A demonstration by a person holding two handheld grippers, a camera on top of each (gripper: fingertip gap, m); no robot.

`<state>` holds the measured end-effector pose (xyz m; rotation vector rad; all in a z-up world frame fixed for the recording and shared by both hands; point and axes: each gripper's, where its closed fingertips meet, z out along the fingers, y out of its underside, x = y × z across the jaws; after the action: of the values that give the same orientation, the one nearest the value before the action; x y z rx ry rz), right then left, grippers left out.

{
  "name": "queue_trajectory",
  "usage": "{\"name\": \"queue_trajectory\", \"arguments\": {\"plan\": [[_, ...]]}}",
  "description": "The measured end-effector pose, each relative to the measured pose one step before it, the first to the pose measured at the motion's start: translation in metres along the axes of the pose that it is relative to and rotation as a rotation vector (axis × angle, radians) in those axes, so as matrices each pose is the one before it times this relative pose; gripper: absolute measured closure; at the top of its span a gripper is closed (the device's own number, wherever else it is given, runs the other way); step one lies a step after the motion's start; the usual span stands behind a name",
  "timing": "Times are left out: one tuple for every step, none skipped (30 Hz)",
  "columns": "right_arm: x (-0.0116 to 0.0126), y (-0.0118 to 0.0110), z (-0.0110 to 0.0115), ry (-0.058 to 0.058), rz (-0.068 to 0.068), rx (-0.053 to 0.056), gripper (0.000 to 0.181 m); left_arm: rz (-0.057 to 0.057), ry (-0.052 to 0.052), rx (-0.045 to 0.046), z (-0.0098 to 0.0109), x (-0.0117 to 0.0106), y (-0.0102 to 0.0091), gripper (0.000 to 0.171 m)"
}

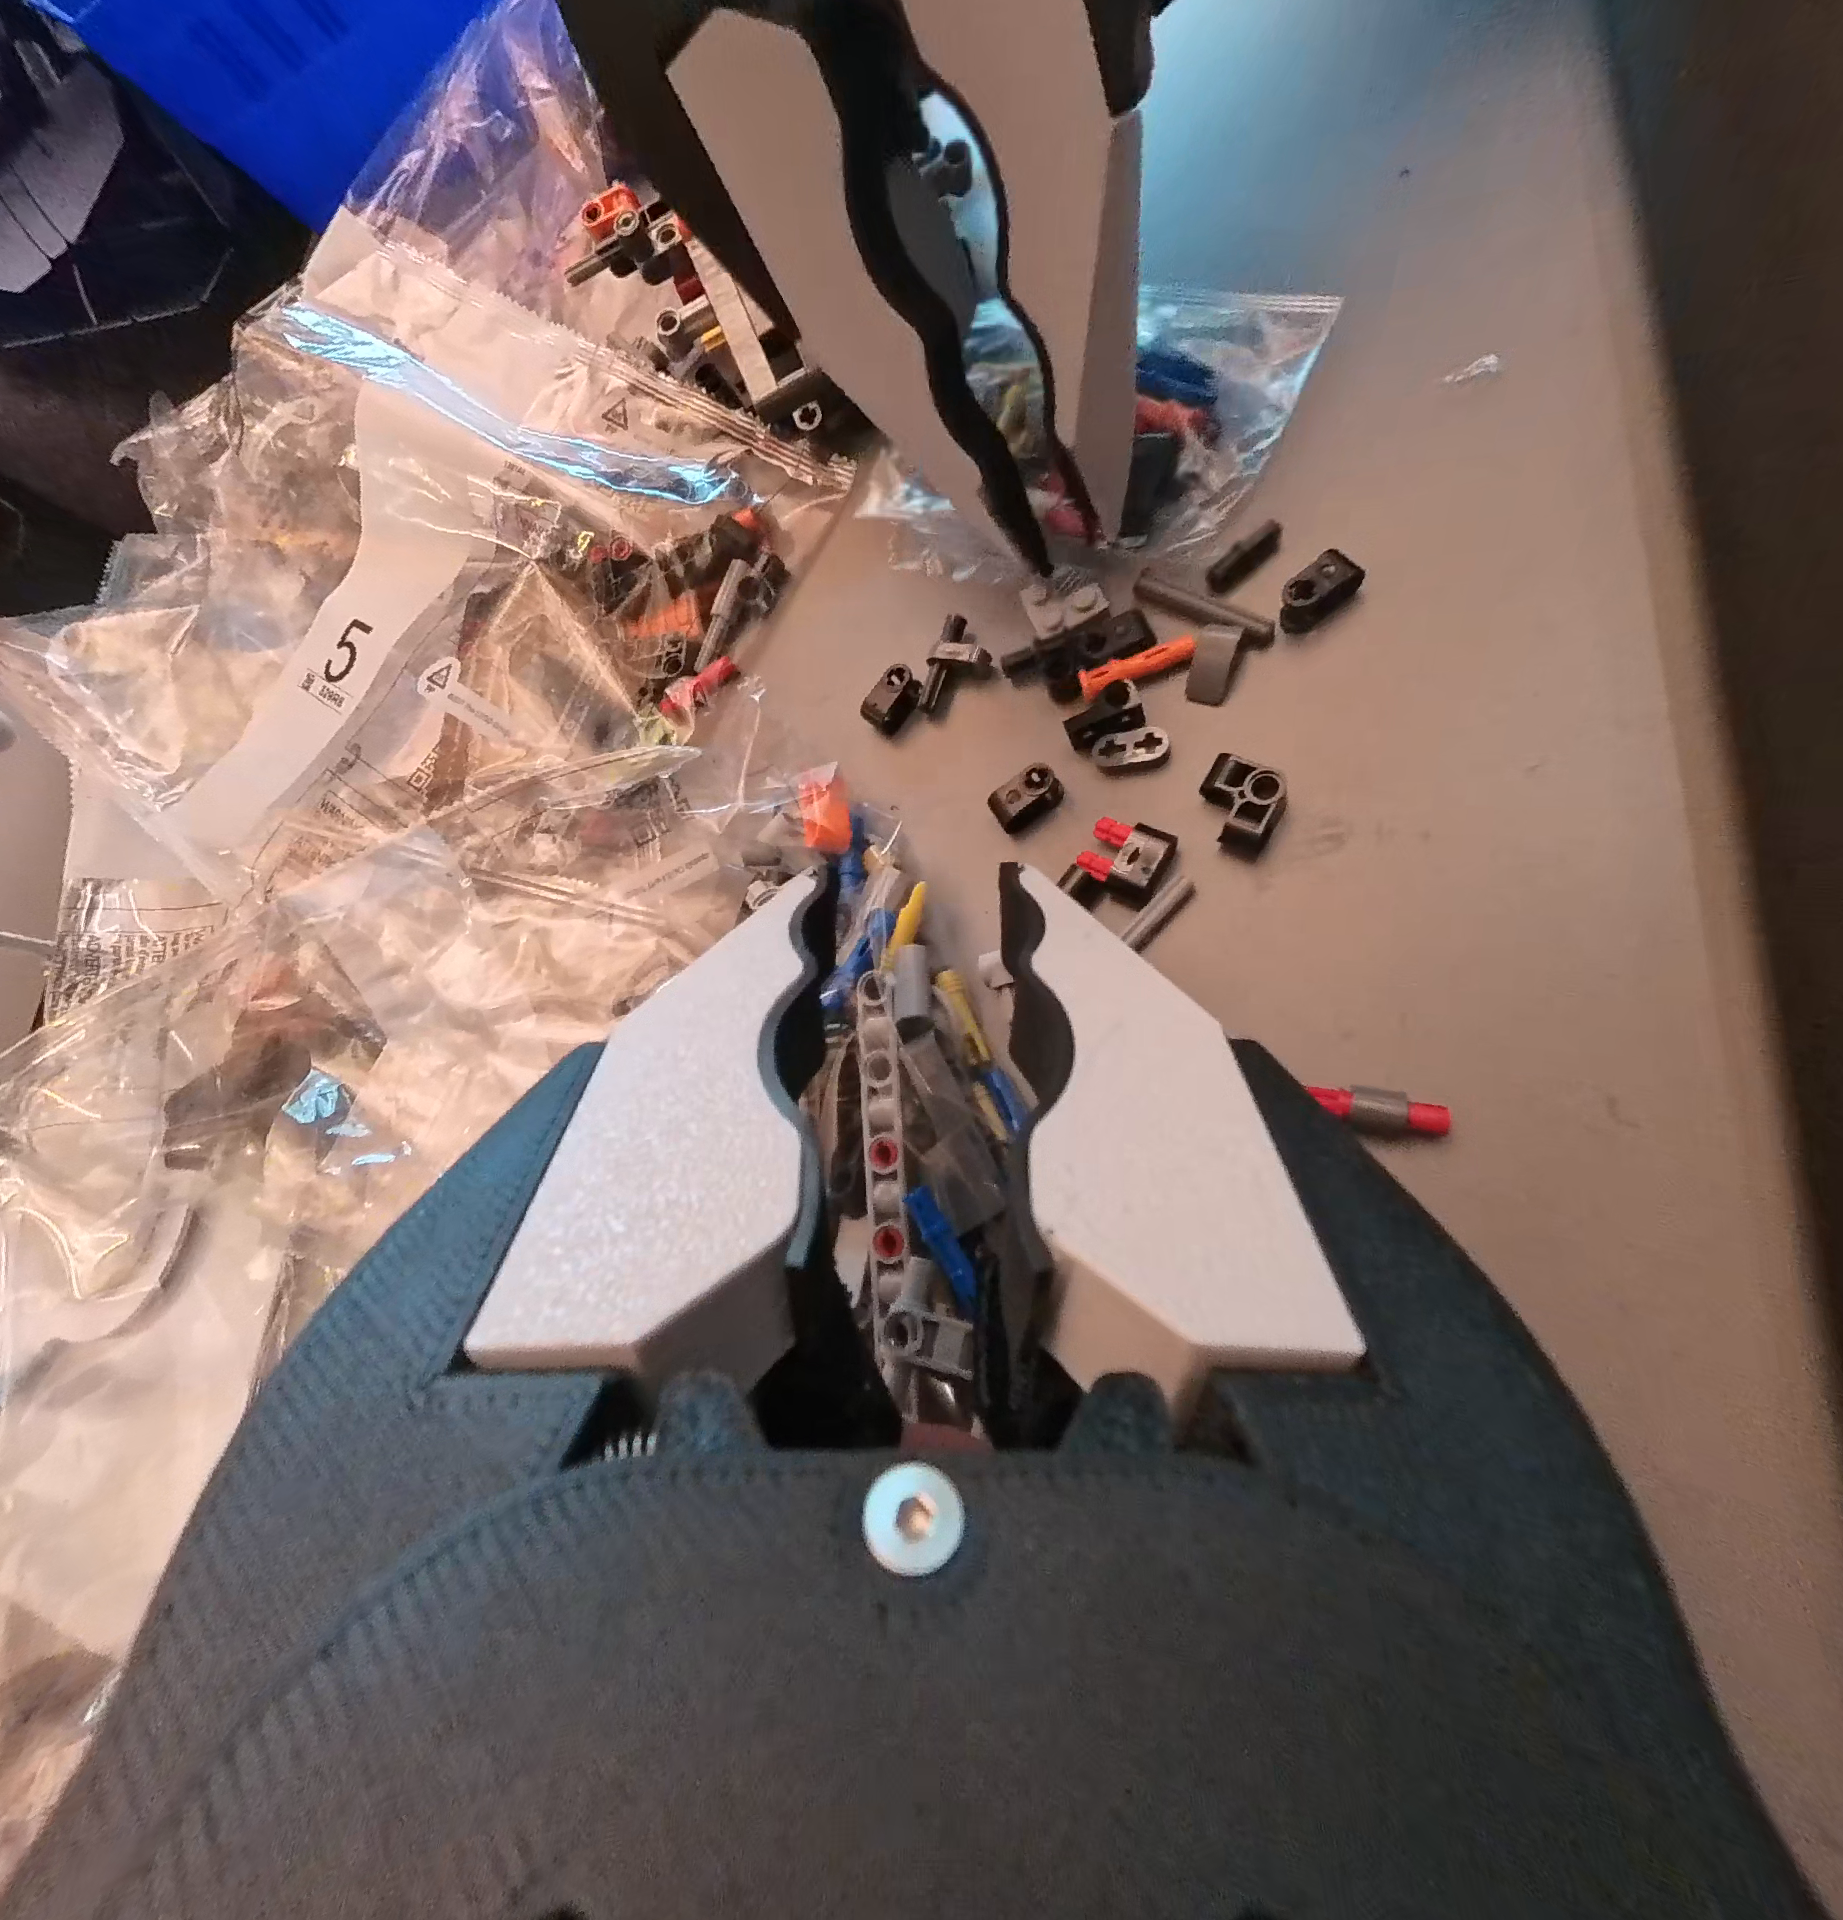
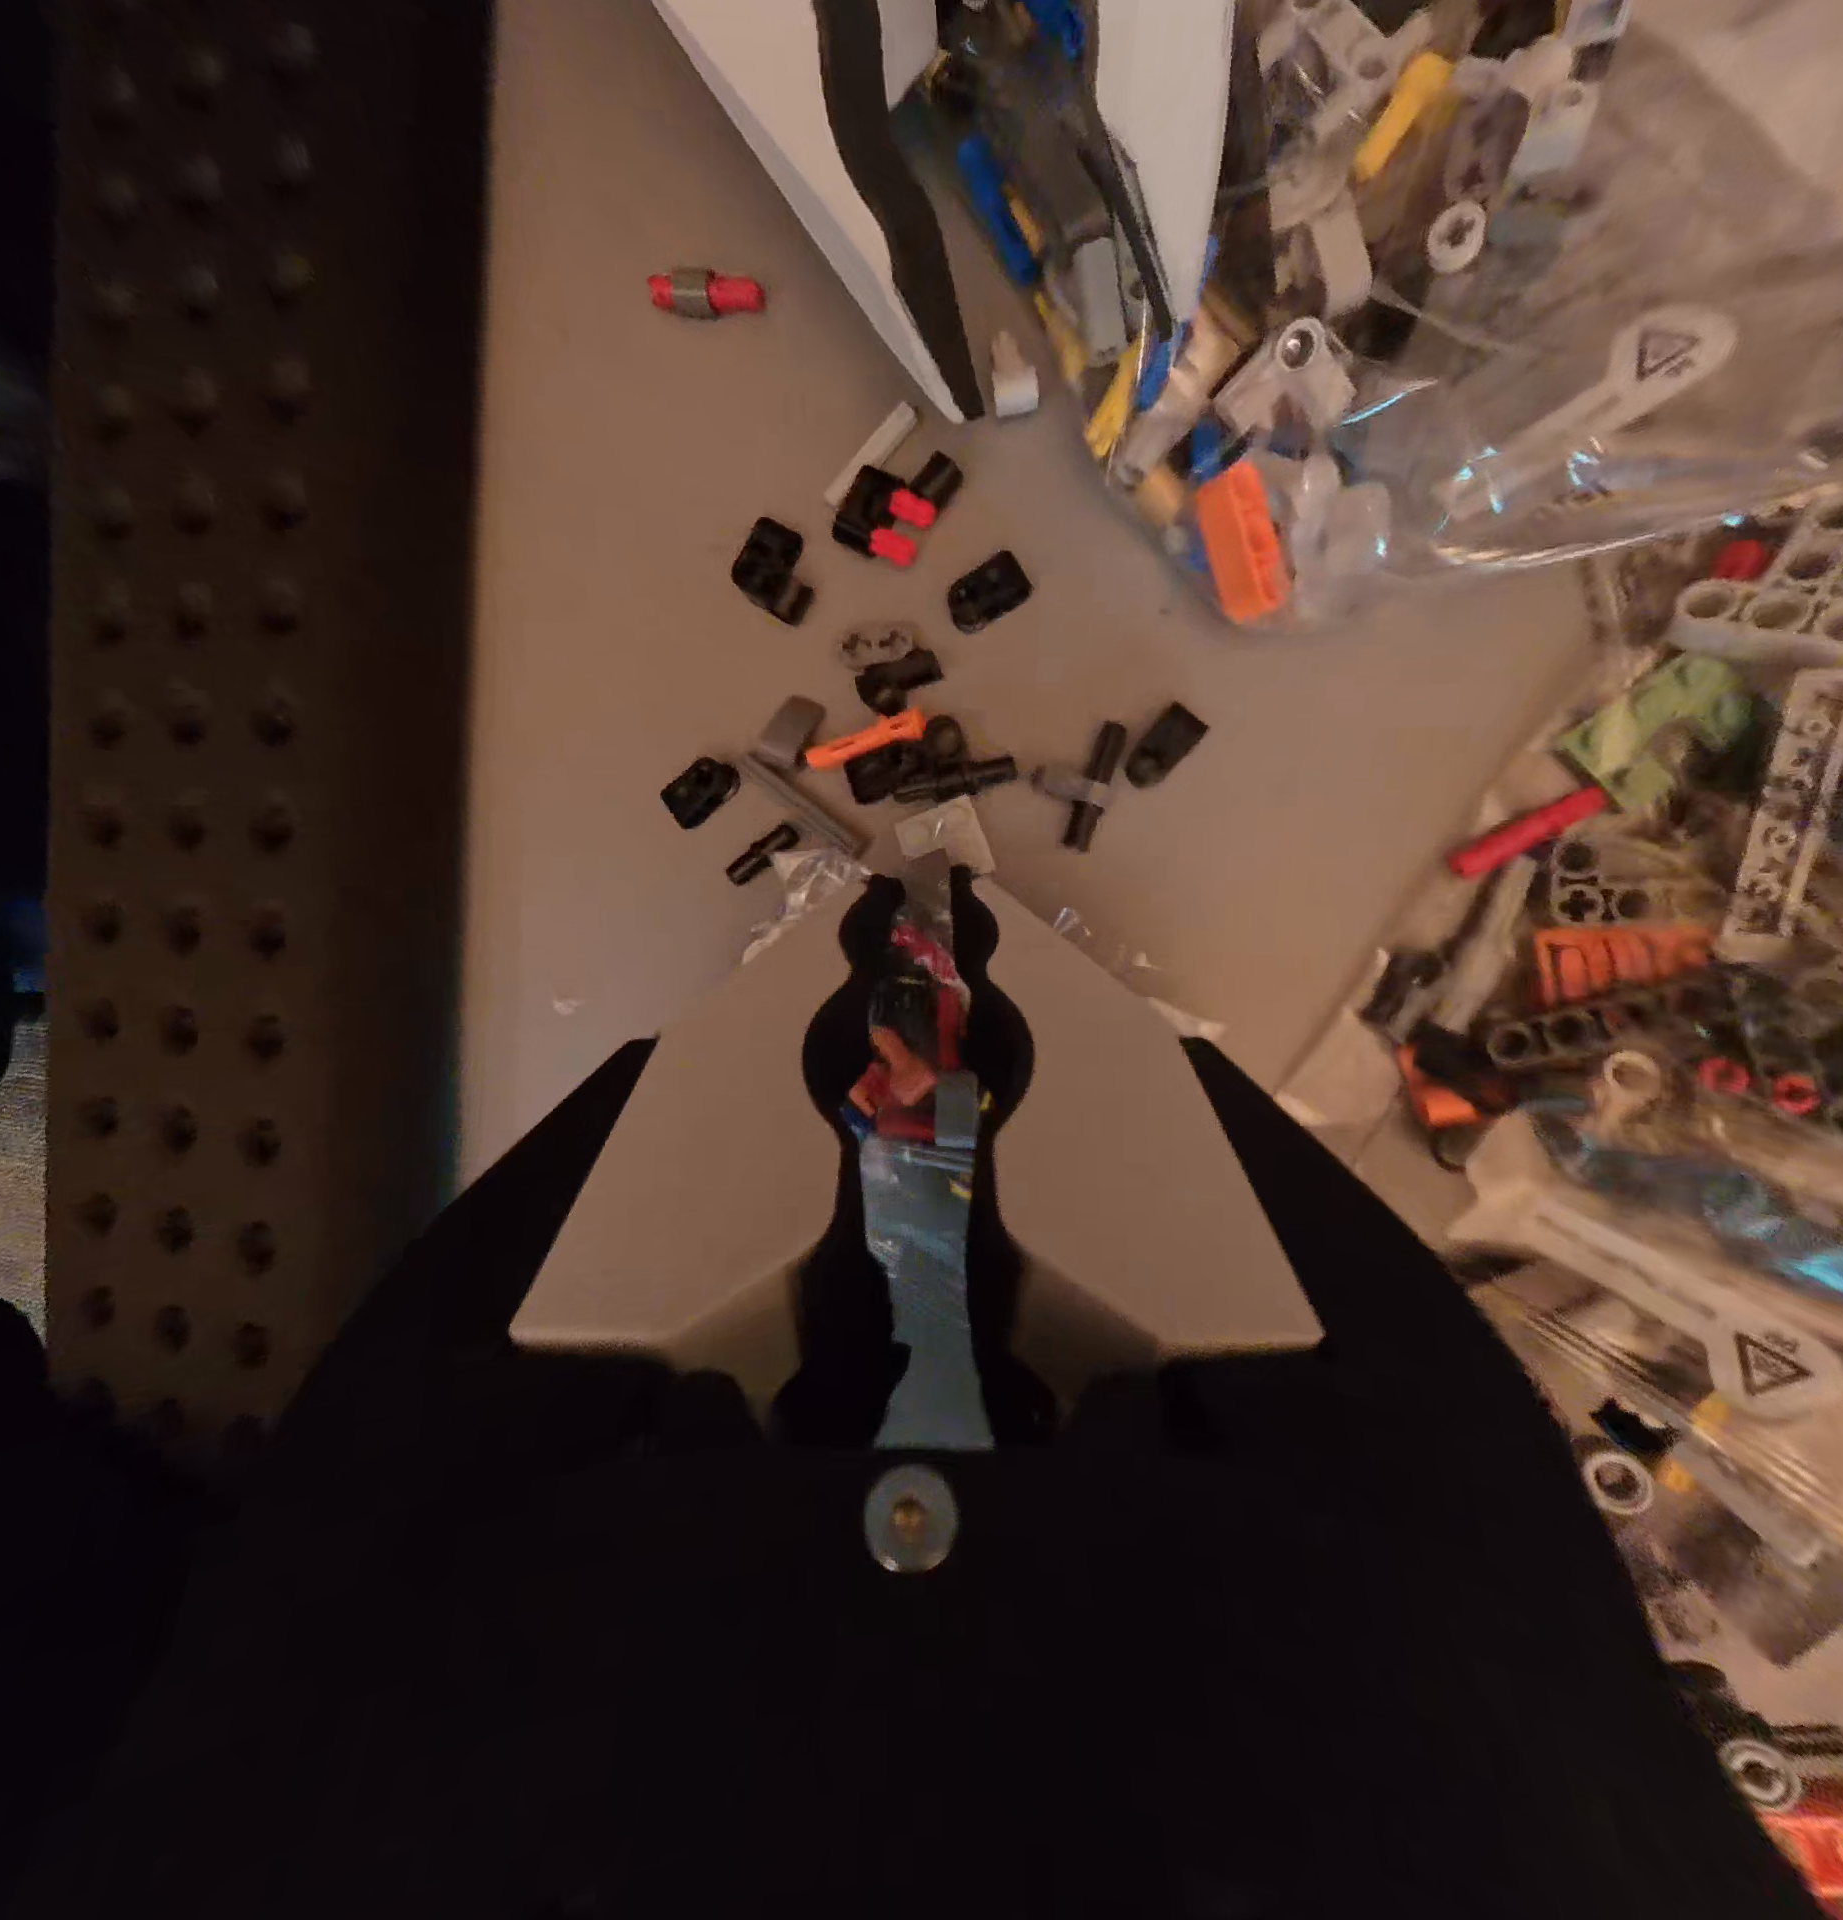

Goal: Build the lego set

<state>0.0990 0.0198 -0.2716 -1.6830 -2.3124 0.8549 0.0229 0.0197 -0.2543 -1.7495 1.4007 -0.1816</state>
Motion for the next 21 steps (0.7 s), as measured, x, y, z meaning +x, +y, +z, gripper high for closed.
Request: {"name": "queue_trajectory", "arguments": {"plan": [[0.00173, 0.00039, -0.00124, 0.0107, 0.0025, 0.0019, 0.172, -0.0008, -0.0002, 0.00018, 0.00012, -0.00014, 0.00012, 0.142], [0.00227, 0.00125, -0.00226, 0.0113, 0.0095, 0.0023, 0.172, -0.0017, 0.0, 0.00062, 0.00008, -0.0002, 0.00006, 0.142], [0.00192, 0.00187, -0.00264, 0.0073, 0.0139, 0.0027, 0.17, -0.0012, -0.0022, 0.00067, -0.00015, -0.00057, 0.00013, 0.142], [0.00169, 0.00305, -0.00217, 0.0062, 0.0128, -0.0032, 0.171, -0.0007, -0.002, 0.00052, -0.00009, -0.00042, 0.00014, 0.142], [0.00186, 0.00491, -0.001, 0.0074, 0.0138, -0.0135, 0.17, -0.0014, -0.0003, 0.00012, -0.00012, -0.00026, 0.00013, 0.142], [0.00034, 0.00555, 0.00012, -0.0063, 0.021, -0.0158, 0.17, -0.0006, -0.0008, 0.00012, 0.0, -0.00019, 0.00005, 0.142], [-0.00121, 0.00337, -0.00003, -0.0189, 0.0233, -0.0039, 0.169, 0.0002, -0.0013, 0.00041, 0.00003, -0.00019, 0.00008, 0.142], [-0.00036, 0.00226, -0.00118, -0.0082, 0.013, -0.0014, 0.169, 0.0001, -0.0009, 0.00052, 0.00004, -0.00013, -0.00007, 0.142], [-0.00015, 0.00237, -0.00125, 0.0006, 0.0006, -0.0055, 0.17, 0.0005, -0.0009, 0.00019, 0.00018, -0.00017, -0.00017, 0.142], [-0.00052, 0.0023, -0.00101, -0.0008, 0.0001, -0.0055, 0.17, 0.0007, -0.0007, 0.00075, 0.00005, -0.00015, -0.00025, 0.142], [0.00034, 0.00174, -0.00114, 0.0028, 0.0045, -0.0034, 0.17, -0.0005, 0.0001, 0.0006, 0.00021, 0.00004, -0.00023, 0.142], [0.00174, 0.00087, -0.00142, 0.0097, 0.0058, -0.0002, 0.17, 0.0002, -0.0002, -0.00027, 0.00015, -0.00005, 0.00004, 0.142], [0.00293, -0.00098, -0.00189, 0.0163, 0.0028, 0.0079, 0.17, -0.0002, -0.0002, -0.00075, 0.00023, -0.00019, 0.0001, 0.142], [0.0033, -0.00275, -0.00226, 0.0202, -0.0018, 0.0154, 0.171, -0.0014, -0.0009, -0.00067, 0.00023, -0.00032, 0.00016, 0.142], [0.00437, -0.00441, -0.00255, 0.0276, -0.0049, 0.0221, 0.17, -0.0007, -0.0031, -0.00009, 0.00009, -0.00068, -0.00006, 0.142], [0.00626, -0.00649, -0.00283, 0.037, -0.0049, 0.0311, 0.171, -0.0009, -0.0025, 0.00043, 0.00007, -0.00062, -0.0002, 0.142], [0.00773, -0.00741, -0.0025, 0.0428, -0.0008, 0.0353, 0.17, -0.0025, -0.0002, -0.00059, 0.00029, -0.00024, 0.00001, 0.143], [0.007, -0.00702, -0.00137, 0.0362, 0.0026, 0.032, 0.17, -0.0039, 0.0005, -0.00329, 0.00055, -0.00034, 0.00059, 0.142], [0.00437, -0.00507, 0.00047, 0.0208, 0.0017, 0.0198, 0.169, -0.0027, -0.0032, -0.00405, 0.00056, -0.00079, 0.00069, 0.143], [0.00493, -0.00212, 0.0019, 0.0282, -0.0038, 0.0022, 0.168, -0.0063, -0.0078, -0.00714, 0.00056, -0.00176, 0.00168, 0.144], [0.00783, 0.00026, 0.00264, 0.0482, -0.0064, -0.0122, 0.168, -0.0112, -0.0064, -0.01319, 0.00094, -0.00201, 0.00311, 0.144]]}}
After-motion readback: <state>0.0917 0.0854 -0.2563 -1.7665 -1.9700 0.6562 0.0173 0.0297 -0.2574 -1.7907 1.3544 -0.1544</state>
